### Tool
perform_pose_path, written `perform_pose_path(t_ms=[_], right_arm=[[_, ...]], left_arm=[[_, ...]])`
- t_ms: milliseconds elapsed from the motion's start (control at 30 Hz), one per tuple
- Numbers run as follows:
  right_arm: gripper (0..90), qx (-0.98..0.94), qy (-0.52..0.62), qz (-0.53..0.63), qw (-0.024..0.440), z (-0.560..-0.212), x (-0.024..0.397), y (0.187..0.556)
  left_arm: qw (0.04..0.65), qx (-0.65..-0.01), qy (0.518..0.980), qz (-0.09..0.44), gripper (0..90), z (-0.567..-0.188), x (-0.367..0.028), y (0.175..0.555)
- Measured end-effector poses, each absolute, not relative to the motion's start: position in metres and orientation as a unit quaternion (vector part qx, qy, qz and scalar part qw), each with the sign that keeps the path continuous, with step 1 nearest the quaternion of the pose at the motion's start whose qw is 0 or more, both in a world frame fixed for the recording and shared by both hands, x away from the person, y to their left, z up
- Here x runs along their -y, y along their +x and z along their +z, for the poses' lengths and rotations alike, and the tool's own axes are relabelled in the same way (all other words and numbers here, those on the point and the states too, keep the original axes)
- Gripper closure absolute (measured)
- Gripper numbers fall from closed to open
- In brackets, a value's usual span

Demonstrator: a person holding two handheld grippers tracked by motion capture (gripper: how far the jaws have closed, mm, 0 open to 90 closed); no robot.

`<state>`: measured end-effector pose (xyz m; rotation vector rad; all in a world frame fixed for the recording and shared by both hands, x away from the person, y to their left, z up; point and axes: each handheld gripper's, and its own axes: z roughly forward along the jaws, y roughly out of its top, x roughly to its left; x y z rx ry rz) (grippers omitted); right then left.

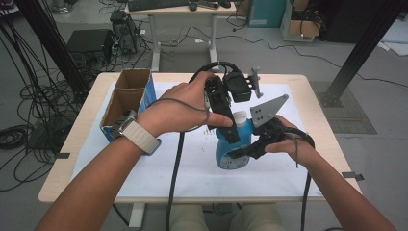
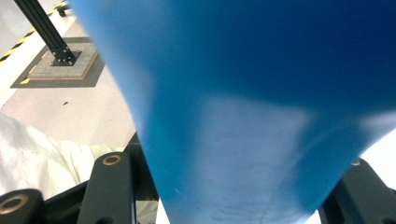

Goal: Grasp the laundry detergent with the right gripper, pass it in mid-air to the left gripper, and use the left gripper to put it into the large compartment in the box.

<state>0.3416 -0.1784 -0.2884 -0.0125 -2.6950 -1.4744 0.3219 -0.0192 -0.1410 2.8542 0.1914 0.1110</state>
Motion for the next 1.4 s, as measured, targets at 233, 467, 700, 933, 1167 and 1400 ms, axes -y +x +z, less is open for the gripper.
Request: perform_pose_path(t_ms=[233, 467, 700, 933, 1167, 1400], right_arm=[[42.8, 0.877, -0.006, -0.479, 0.035, -0.2890, 0.1784, 0.3420], [42.9, 0.877, -0.006, -0.479, 0.035, -0.2892, 0.1781, 0.3424], [42.8, 0.877, -0.007, -0.479, 0.035, -0.2892, 0.1785, 0.3426], [42.8, 0.878, -0.008, -0.478, 0.036, -0.2893, 0.1782, 0.3427], [42.8, 0.877, -0.009, -0.478, 0.036, -0.2893, 0.1781, 0.3430], [42.8, 0.878, -0.009, -0.477, 0.037, -0.2896, 0.1782, 0.3429]], left_arm=[[0.139, -0.067, 0.987, 0.039, 7.1, -0.1409, 0.0187, 0.3217], [0.138, -0.065, 0.988, 0.039, 7.1, -0.1409, 0.0190, 0.3221], [0.138, -0.064, 0.988, 0.039, 7.2, -0.1409, 0.0190, 0.3225], [0.140, -0.065, 0.987, 0.040, 7.2, -0.1411, 0.0185, 0.3220], [0.140, -0.066, 0.987, 0.039, 7.2, -0.1414, 0.0186, 0.3219], [0.141, -0.065, 0.987, 0.040, 7.2, -0.1414, 0.0188, 0.3225]])
